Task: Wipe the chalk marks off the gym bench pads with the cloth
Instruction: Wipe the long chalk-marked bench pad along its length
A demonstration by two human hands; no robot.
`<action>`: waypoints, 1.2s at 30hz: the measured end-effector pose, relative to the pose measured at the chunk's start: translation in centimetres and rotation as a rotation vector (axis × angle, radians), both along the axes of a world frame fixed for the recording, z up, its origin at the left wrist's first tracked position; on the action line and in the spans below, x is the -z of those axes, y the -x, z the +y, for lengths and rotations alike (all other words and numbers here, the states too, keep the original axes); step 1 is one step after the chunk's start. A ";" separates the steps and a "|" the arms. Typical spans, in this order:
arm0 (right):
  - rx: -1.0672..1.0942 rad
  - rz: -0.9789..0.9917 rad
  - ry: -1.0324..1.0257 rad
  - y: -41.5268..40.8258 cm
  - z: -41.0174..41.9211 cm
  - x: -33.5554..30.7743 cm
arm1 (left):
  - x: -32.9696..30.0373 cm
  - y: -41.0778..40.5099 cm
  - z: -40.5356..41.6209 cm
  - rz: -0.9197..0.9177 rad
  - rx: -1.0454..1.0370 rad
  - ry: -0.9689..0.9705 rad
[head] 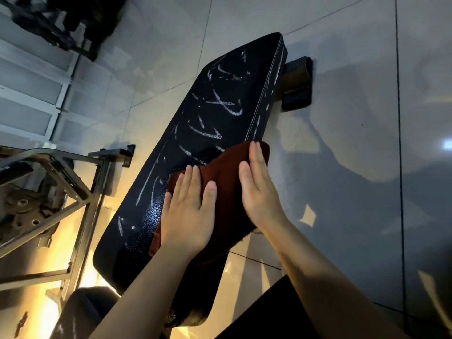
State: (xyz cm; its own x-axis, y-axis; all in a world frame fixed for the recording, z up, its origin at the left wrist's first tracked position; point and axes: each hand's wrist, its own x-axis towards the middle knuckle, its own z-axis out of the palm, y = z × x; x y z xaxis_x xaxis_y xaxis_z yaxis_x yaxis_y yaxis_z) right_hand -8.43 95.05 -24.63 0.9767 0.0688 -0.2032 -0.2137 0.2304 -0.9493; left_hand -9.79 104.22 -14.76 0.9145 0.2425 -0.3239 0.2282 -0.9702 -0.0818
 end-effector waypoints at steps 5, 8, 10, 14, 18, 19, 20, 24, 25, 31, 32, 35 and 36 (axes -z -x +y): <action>0.042 -0.026 -0.023 1.0 0.4 0.0 | 0.3 -0.8 -0.1 -0.006 -0.009 -0.009; -0.025 -0.091 -0.045 6.0 1.5 -0.5 | 0.2 -0.6 -0.1 0.003 0.008 -0.014; -0.066 -0.083 -0.038 7.7 1.8 -0.5 | 0.2 -0.7 -0.1 0.006 0.007 -0.016; -0.051 -0.096 -0.054 3.1 0.5 0.0 | 0.3 -0.7 -0.1 -0.012 0.011 -0.017; 0.006 -0.053 -0.058 -1.5 -0.9 -0.1 | 0.4 -0.8 -0.1 -0.028 0.008 -0.023; 0.003 -0.041 -0.089 -1.0 -0.8 -0.2 | 0.4 -0.7 -0.1 -0.028 0.010 -0.023; -0.010 -0.033 -0.128 0.2 -0.6 -0.5 | 0.4 -0.7 -0.1 -0.030 0.011 -0.020; -0.037 -0.068 -0.214 6.4 1.3 -1.1 | 0.4 -0.7 0.0 -0.034 0.020 -0.018; -0.040 -0.058 -0.220 6.6 1.4 -1.0 | 0.5 -0.7 0.1 -0.036 0.017 -0.019; -0.025 -0.008 -0.139 -1.5 -1.2 -0.3 | 0.5 -0.8 0.1 -0.034 0.008 -0.028; -0.014 -0.006 -0.120 -2.1 -1.5 -0.2 | 0.5 -0.8 0.0 -0.032 0.008 -0.033; -0.056 -0.016 -0.128 0.9 -0.8 -1.2 | 0.4 -0.7 -0.1 -0.025 0.016 -0.041; -0.072 -0.034 -0.141 2.8 -0.2 -1.5 | 0.3 -0.7 -0.1 -0.024 0.014 -0.039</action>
State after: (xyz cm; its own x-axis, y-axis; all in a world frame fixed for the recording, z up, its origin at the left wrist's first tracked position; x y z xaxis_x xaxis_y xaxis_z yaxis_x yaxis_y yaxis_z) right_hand -11.28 94.82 -23.11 0.9744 0.1642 -0.1534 -0.2027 0.3473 -0.9156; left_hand -9.09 104.10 -15.04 0.9251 0.2416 -0.2928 0.2170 -0.9695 -0.1143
